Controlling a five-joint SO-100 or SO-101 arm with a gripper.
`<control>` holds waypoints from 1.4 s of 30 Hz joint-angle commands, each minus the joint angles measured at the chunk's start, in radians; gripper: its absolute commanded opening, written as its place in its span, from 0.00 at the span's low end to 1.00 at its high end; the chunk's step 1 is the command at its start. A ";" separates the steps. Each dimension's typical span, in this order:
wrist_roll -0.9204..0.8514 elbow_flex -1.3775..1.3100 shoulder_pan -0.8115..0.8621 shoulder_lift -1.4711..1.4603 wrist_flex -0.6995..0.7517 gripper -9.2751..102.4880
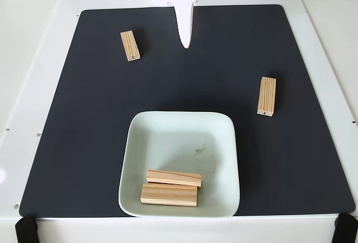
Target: Pick up the wooden block and place them on the plate.
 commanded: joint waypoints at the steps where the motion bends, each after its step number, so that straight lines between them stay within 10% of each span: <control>1: -0.006 0.055 0.023 0.138 0.006 0.08; 20: 0.383 0.006 0.344 0.104 0.293 0.08; 30: 0.741 0.058 0.342 0.069 0.288 0.08; 42: 0.762 0.364 0.344 0.365 0.209 0.08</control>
